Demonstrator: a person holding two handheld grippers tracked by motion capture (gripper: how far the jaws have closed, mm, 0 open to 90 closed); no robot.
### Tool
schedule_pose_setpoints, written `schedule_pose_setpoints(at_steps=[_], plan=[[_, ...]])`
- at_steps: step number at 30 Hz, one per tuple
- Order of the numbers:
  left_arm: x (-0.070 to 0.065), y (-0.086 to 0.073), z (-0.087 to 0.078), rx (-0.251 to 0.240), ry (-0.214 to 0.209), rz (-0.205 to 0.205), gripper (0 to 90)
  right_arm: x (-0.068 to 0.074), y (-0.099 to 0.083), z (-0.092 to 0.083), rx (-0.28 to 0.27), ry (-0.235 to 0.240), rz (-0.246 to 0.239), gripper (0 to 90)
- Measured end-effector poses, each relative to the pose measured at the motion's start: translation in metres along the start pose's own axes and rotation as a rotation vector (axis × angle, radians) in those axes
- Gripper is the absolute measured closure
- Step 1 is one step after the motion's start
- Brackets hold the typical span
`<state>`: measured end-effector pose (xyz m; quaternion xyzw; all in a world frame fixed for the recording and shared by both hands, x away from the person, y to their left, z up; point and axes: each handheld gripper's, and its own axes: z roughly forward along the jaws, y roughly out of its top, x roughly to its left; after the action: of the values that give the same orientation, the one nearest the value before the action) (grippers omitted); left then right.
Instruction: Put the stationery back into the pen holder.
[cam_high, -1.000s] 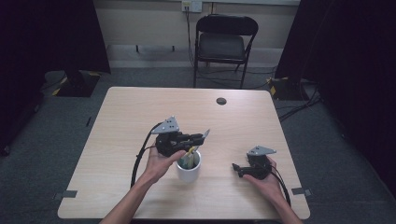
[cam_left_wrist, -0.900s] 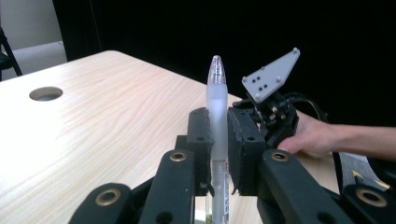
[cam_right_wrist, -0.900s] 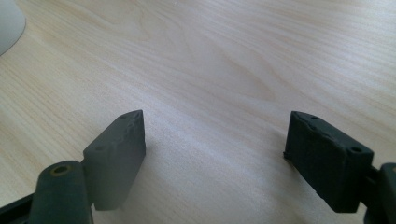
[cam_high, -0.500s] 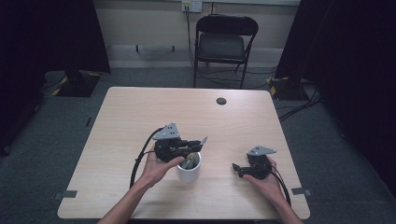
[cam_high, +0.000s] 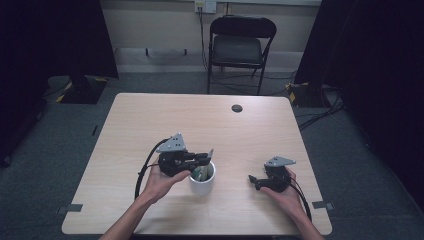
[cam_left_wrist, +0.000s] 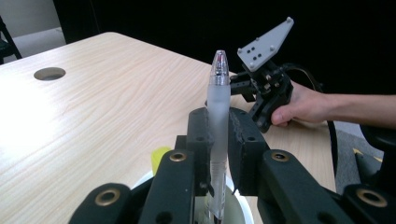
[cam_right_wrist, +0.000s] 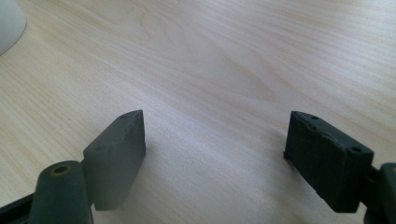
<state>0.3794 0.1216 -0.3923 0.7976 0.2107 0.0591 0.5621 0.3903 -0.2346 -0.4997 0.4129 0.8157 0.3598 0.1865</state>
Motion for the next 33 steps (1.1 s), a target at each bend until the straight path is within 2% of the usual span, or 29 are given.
schedule_pose_setpoints(at_steps=[4, 16, 19, 24, 26, 27, 32, 33], plan=[[0.001, -0.002, -0.005, -0.014, 0.023, -0.007, 80.1, 0.000, 0.000, 0.000, 0.000, 0.001, 0.001, 19.8], [0.005, -0.018, -0.019, -0.005, 0.032, -0.038, 80.0, 0.000, 0.000, 0.000, 0.000, 0.000, 0.000, 19.8], [0.004, -0.021, -0.019, 0.007, 0.034, -0.033, 79.9, 0.000, 0.000, 0.000, 0.001, 0.001, 0.001, 19.8], [0.005, -0.022, -0.018, 0.009, 0.014, -0.057, 79.7, -0.001, 0.001, 0.001, 0.000, 0.003, -0.001, 19.9], [0.003, -0.025, -0.014, 0.036, 0.014, -0.051, 79.7, -0.001, 0.001, 0.001, 0.001, 0.002, -0.002, 19.8], [0.003, -0.026, -0.013, 0.054, 0.029, -0.039, 79.7, -0.001, 0.001, 0.001, 0.000, 0.002, -0.003, 19.9], [0.005, -0.028, -0.015, 0.042, 0.024, -0.055, 76.5, -0.001, 0.001, 0.001, 0.001, 0.002, -0.001, 19.9], [0.006, -0.028, -0.016, 0.043, 0.035, -0.054, 74.7, -0.001, 0.001, 0.001, 0.001, 0.002, -0.001, 19.9]])
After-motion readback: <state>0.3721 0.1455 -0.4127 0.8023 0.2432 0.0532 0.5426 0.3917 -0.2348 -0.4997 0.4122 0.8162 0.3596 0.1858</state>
